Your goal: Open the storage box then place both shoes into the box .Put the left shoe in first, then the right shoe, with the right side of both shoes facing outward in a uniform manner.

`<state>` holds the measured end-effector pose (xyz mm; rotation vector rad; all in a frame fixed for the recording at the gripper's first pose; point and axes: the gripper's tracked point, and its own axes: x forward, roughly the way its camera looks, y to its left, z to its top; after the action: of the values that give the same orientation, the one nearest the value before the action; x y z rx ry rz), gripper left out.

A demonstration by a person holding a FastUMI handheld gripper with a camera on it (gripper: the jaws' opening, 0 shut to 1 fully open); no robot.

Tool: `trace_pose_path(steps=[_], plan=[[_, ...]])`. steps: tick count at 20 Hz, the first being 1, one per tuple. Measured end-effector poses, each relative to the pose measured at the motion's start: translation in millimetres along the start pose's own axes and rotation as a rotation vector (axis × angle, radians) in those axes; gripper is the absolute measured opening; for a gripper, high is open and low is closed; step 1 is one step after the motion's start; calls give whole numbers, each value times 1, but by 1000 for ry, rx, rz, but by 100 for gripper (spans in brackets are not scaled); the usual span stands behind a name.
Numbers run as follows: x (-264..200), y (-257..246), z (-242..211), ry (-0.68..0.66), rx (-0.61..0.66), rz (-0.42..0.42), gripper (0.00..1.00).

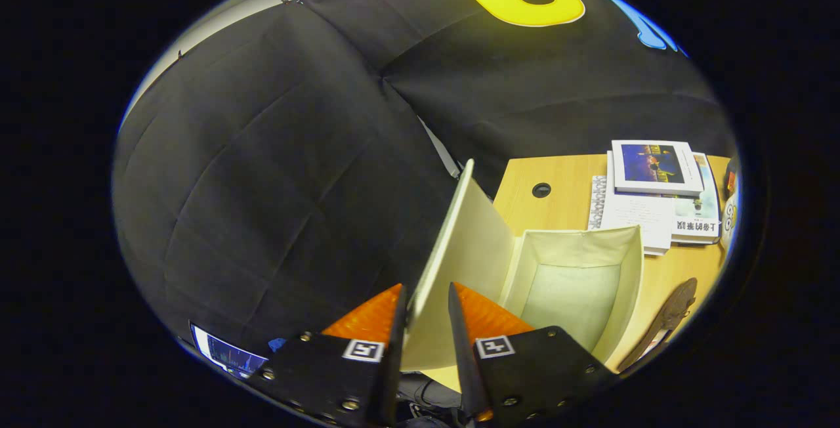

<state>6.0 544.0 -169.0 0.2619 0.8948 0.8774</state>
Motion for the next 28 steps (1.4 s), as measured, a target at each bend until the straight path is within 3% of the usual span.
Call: trace_pose_path(steps=[1, 3, 7, 18, 28], plan=[[-4, -1, 1, -1, -7, 3, 60], [-11, -7, 4, -10, -31, 1, 84], [-30, -31, 8, -30, -55, -22, 96], [-118, -153, -5, -151, -139, -168, 96], [-172, -258, -34, -153, -51, -352, 96]])
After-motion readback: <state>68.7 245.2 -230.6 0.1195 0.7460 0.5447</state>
